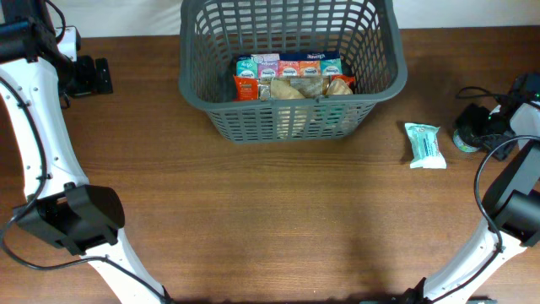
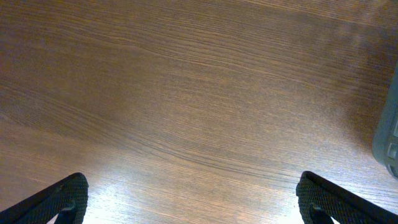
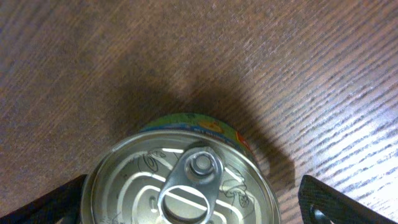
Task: Pack container
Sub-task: 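Lower the right gripper onto the pull-tab can and grasp it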
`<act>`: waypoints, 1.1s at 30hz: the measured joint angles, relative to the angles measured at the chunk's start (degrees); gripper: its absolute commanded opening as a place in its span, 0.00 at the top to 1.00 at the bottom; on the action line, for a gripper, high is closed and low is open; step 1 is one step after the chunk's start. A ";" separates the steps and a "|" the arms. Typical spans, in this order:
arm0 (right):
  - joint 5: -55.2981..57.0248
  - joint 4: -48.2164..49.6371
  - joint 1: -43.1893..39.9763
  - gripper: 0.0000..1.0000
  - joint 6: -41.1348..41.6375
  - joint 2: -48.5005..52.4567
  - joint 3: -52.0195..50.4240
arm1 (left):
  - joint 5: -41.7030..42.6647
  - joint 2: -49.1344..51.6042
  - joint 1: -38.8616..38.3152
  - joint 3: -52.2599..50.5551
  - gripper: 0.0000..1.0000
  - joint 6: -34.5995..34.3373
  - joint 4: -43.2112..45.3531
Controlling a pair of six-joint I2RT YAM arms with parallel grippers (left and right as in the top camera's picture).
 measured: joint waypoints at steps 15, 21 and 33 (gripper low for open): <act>-0.20 0.59 0.02 0.18 0.20 0.24 0.00 | 0.00 0.00 0.00 0.00 0.01 0.00 0.00; -0.04 0.35 0.02 0.27 0.02 0.92 0.04 | 0.00 0.00 0.00 0.00 0.01 0.00 0.00; -0.02 -4.96 0.00 0.45 -0.02 1.22 1.86 | 0.00 0.00 0.00 0.00 0.01 0.00 0.00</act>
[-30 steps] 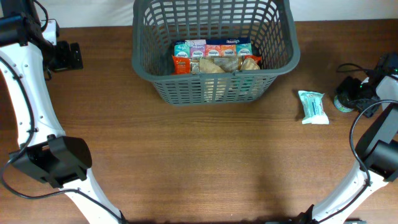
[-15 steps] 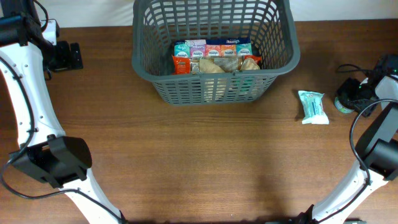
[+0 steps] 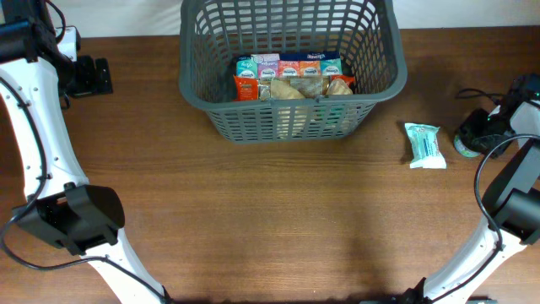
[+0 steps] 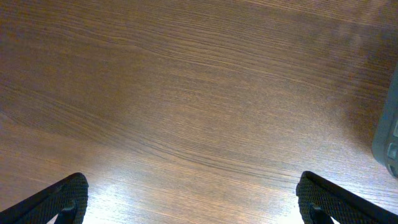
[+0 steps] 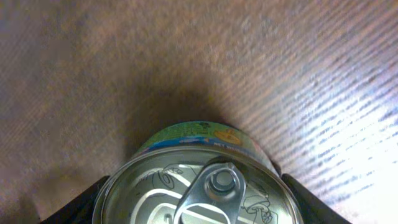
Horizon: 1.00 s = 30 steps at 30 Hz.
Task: Pack container
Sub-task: 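Lower the right gripper onto the pull-tab can and grasp it, then carry the can with the right gripper over the basket and drop it in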
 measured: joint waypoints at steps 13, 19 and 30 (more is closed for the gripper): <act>-0.63 -23.43 0.37 0.53 -0.04 -0.63 24.94 | 0.00 0.00 0.00 0.00 0.01 0.00 0.00; -1.29 -35.01 4.83 0.53 -0.52 -4.92 44.30 | 0.00 0.00 0.00 0.00 0.01 0.00 0.00; -3.26 -37.77 35.89 0.54 -6.47 -14.40 64.57 | 0.00 0.00 0.00 0.00 0.01 0.00 0.00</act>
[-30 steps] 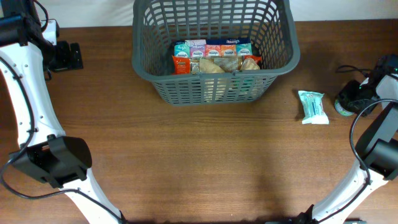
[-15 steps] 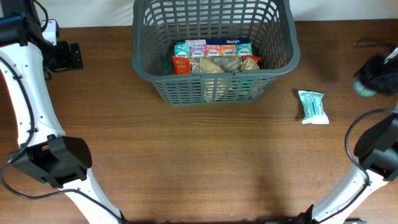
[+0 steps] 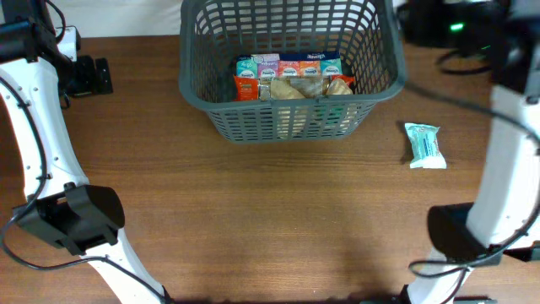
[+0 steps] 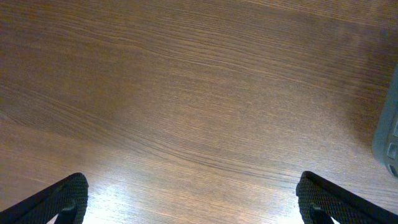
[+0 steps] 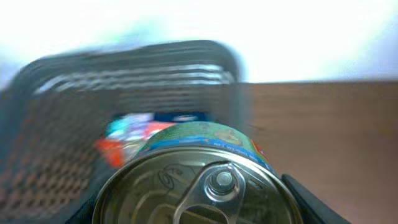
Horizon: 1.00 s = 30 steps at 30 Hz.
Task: Pack container
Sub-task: 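Carry the can with the right gripper over the basket and drop it in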
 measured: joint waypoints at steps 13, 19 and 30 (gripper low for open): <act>3.63 3.41 15.87 0.55 -3.21 12.00 -5.60 | 0.00 0.00 0.00 0.00 0.01 0.00 0.00; 4.94 3.17 19.43 0.55 -3.30 18.32 -8.09 | 0.00 0.00 0.00 0.00 0.01 0.00 0.00; 5.35 3.61 19.37 0.26 -3.21 22.93 -16.52 | 0.00 0.00 0.00 0.00 0.01 0.00 0.00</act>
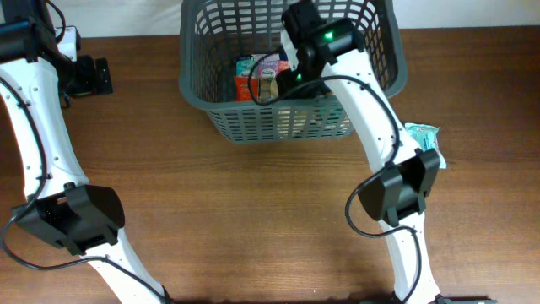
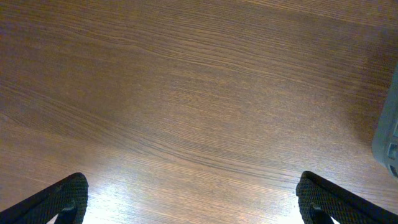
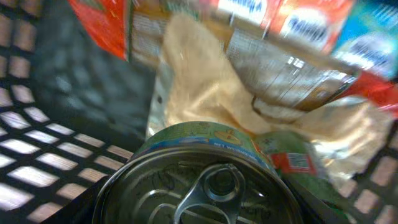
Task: Pack container
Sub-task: 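Carry the can with the right gripper over the basket and drop it in, then move the right gripper to the mint-green wipe pack and grasp it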
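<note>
A pull-tab tin can (image 3: 199, 180) with a green and blue label sits between the jaws of my right gripper (image 3: 196, 202), which is shut on it. The gripper (image 1: 287, 78) reaches down inside the grey basket (image 1: 202, 97), just above the beige bag (image 3: 199, 93) and the coloured snack boxes (image 3: 267, 25). The overhead view hides the can under the arm. A teal packet (image 1: 424, 133) lies on the table right of the basket. My left gripper (image 2: 193, 205) hangs open over bare wood at the far left (image 1: 89, 76).
The basket's slatted wall (image 3: 31, 155) is close on the can's left. The right arm's links cross the basket's right rim and stand beside the teal packet. The basket's corner (image 2: 388, 143) shows at the right edge of the left wrist view.
My right gripper, still holding the can, has moved from above the basket's far right rim down into the basket, over the packed snacks. The left arm stayed put.
The right gripper stood open around the can on the table at the far right. It was then shut on it. A second ago the can was in the air near the basket's back rim, and now it is low inside the basket.
</note>
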`<act>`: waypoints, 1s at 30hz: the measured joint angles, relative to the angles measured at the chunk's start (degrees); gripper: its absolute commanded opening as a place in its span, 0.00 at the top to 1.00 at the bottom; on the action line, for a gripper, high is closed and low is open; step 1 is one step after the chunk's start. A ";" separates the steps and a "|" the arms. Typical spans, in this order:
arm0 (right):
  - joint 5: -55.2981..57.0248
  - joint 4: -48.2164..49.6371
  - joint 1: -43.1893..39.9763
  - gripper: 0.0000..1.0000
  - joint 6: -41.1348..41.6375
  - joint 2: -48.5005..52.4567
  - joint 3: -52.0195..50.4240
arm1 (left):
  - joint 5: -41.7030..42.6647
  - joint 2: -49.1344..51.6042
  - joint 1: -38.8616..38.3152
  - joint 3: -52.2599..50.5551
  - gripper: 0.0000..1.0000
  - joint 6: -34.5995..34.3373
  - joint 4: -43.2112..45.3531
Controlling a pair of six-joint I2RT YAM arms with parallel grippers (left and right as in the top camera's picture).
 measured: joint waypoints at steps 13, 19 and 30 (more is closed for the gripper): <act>-0.07 -0.85 -0.20 0.08 -1.33 -0.02 3.65 | 0.00 0.00 0.00 0.00 0.01 0.00 0.00; 0.20 -0.90 -2.01 0.08 -1.51 -8.79 14.80 | 0.00 0.00 0.00 0.00 0.01 0.00 0.00; 7.74 -3.96 -29.64 0.02 -0.20 -25.97 22.10 | 0.00 0.00 0.00 0.00 0.01 0.00 0.00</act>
